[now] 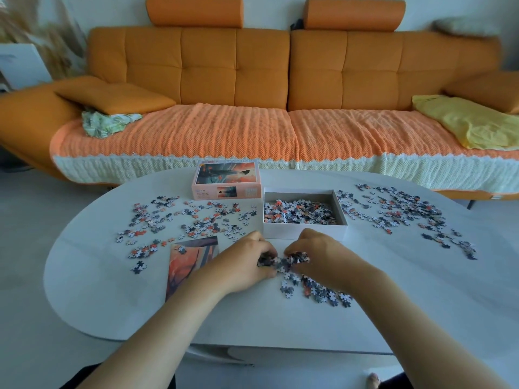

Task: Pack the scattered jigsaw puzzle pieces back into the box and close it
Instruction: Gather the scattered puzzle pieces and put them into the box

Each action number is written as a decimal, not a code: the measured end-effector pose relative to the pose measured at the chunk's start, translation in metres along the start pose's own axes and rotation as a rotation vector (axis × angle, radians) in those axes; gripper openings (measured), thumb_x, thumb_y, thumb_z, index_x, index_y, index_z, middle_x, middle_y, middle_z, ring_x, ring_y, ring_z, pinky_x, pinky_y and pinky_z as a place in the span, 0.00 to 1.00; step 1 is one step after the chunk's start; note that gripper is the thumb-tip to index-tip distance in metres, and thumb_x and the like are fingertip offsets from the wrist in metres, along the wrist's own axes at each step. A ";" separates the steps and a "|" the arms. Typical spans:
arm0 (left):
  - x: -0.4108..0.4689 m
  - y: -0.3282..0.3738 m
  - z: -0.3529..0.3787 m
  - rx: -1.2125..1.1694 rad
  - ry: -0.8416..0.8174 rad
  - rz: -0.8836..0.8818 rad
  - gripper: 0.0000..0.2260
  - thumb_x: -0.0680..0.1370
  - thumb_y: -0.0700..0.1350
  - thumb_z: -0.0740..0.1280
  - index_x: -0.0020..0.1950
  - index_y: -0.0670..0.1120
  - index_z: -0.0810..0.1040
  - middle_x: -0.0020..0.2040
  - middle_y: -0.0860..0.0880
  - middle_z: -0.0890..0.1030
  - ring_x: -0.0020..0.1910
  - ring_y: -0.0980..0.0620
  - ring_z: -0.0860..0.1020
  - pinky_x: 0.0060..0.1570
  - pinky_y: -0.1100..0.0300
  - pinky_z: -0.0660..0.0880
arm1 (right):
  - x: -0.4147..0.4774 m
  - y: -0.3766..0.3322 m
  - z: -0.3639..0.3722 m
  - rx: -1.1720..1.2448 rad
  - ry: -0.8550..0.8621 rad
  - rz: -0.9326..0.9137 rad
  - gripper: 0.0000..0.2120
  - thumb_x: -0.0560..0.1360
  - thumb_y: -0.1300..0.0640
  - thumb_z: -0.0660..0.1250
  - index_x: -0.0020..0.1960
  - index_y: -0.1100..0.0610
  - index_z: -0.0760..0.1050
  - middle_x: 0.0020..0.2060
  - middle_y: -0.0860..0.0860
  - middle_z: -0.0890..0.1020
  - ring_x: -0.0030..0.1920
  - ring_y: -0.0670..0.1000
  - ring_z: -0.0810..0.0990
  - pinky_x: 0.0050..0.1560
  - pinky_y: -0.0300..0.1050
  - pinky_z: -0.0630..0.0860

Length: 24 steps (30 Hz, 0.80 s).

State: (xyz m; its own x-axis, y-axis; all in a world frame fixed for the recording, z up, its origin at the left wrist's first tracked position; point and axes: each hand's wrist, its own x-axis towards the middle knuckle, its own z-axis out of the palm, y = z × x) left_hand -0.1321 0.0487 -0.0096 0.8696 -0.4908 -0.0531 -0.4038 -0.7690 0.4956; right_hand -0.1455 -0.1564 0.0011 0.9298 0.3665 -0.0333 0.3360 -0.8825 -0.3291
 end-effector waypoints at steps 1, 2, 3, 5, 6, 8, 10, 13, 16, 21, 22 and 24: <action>0.001 0.000 0.000 0.003 0.023 0.007 0.14 0.75 0.54 0.70 0.59 0.52 0.78 0.52 0.56 0.70 0.51 0.58 0.72 0.50 0.63 0.69 | 0.001 0.000 0.000 0.015 0.009 0.001 0.13 0.73 0.52 0.71 0.58 0.46 0.79 0.49 0.46 0.74 0.44 0.46 0.75 0.46 0.38 0.70; 0.001 0.001 -0.001 0.008 0.044 0.018 0.12 0.76 0.53 0.70 0.56 0.51 0.79 0.51 0.57 0.70 0.49 0.58 0.72 0.46 0.65 0.68 | 0.002 0.000 0.000 0.026 0.020 -0.001 0.11 0.73 0.53 0.71 0.55 0.46 0.80 0.48 0.46 0.74 0.41 0.44 0.74 0.45 0.35 0.69; 0.002 0.001 -0.001 0.011 0.062 0.030 0.09 0.76 0.52 0.70 0.54 0.51 0.80 0.49 0.57 0.71 0.48 0.59 0.73 0.43 0.67 0.66 | 0.003 -0.001 0.000 0.033 0.029 -0.003 0.10 0.73 0.53 0.72 0.53 0.46 0.81 0.47 0.45 0.74 0.40 0.42 0.74 0.44 0.33 0.68; 0.003 0.002 -0.003 0.011 0.084 0.050 0.05 0.77 0.48 0.70 0.50 0.50 0.82 0.48 0.56 0.73 0.47 0.58 0.74 0.43 0.67 0.66 | 0.005 -0.001 -0.001 0.045 0.042 0.003 0.07 0.72 0.55 0.73 0.49 0.46 0.83 0.45 0.45 0.76 0.39 0.41 0.74 0.43 0.31 0.69; 0.005 0.001 -0.004 0.011 0.090 0.056 0.04 0.77 0.46 0.69 0.50 0.50 0.82 0.48 0.56 0.73 0.47 0.57 0.75 0.44 0.66 0.67 | 0.006 -0.001 -0.002 0.054 0.043 0.013 0.07 0.71 0.56 0.73 0.48 0.46 0.83 0.45 0.45 0.77 0.39 0.41 0.75 0.42 0.29 0.69; 0.008 0.000 -0.005 0.010 0.088 0.060 0.03 0.77 0.45 0.69 0.49 0.50 0.83 0.47 0.55 0.75 0.46 0.57 0.75 0.46 0.65 0.69 | 0.008 0.000 -0.005 0.078 0.037 0.036 0.08 0.71 0.57 0.74 0.47 0.46 0.84 0.44 0.43 0.78 0.37 0.39 0.74 0.38 0.26 0.68; 0.013 0.000 -0.006 -0.011 0.089 0.062 0.02 0.77 0.45 0.69 0.48 0.50 0.82 0.47 0.55 0.76 0.45 0.58 0.75 0.46 0.64 0.71 | 0.009 0.001 -0.009 0.109 0.037 0.051 0.07 0.70 0.57 0.74 0.46 0.46 0.84 0.42 0.42 0.79 0.35 0.37 0.74 0.36 0.26 0.68; 0.020 0.001 -0.011 -0.109 0.123 0.048 0.02 0.77 0.44 0.69 0.47 0.50 0.82 0.45 0.55 0.79 0.42 0.61 0.76 0.41 0.66 0.70 | 0.008 0.002 -0.021 0.172 0.076 0.064 0.06 0.70 0.57 0.75 0.44 0.46 0.84 0.38 0.39 0.79 0.37 0.39 0.78 0.36 0.27 0.71; 0.032 0.005 -0.020 -0.252 0.215 0.042 0.02 0.77 0.44 0.70 0.47 0.50 0.82 0.41 0.57 0.81 0.38 0.63 0.76 0.37 0.70 0.68 | 0.013 0.008 -0.033 0.264 0.223 0.068 0.06 0.70 0.57 0.76 0.43 0.48 0.83 0.38 0.40 0.79 0.37 0.43 0.79 0.38 0.30 0.74; 0.062 0.017 -0.021 -0.336 0.481 0.078 0.03 0.77 0.42 0.70 0.49 0.47 0.83 0.40 0.58 0.80 0.36 0.68 0.75 0.36 0.76 0.67 | 0.036 0.029 -0.032 0.255 0.572 0.060 0.06 0.70 0.60 0.75 0.46 0.53 0.84 0.42 0.49 0.80 0.40 0.49 0.79 0.45 0.45 0.78; 0.068 0.019 -0.019 -0.330 0.514 0.086 0.04 0.77 0.41 0.70 0.50 0.46 0.83 0.41 0.58 0.80 0.37 0.67 0.76 0.38 0.77 0.68 | 0.039 0.032 -0.031 0.252 0.609 0.063 0.06 0.70 0.61 0.75 0.47 0.54 0.84 0.42 0.50 0.80 0.39 0.50 0.79 0.45 0.45 0.78; 0.078 0.020 -0.016 -0.293 0.546 0.101 0.05 0.77 0.40 0.69 0.51 0.46 0.83 0.43 0.56 0.80 0.40 0.65 0.76 0.41 0.77 0.69 | 0.045 0.035 -0.028 0.242 0.607 0.088 0.08 0.72 0.60 0.73 0.50 0.53 0.84 0.43 0.51 0.80 0.40 0.51 0.79 0.43 0.39 0.76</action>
State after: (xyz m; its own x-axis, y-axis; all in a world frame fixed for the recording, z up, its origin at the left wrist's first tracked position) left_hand -0.0676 0.0017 0.0100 0.8822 -0.2157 0.4186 -0.4643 -0.5478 0.6960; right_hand -0.0873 -0.1791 0.0144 0.8955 0.0018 0.4450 0.2774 -0.7843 -0.5549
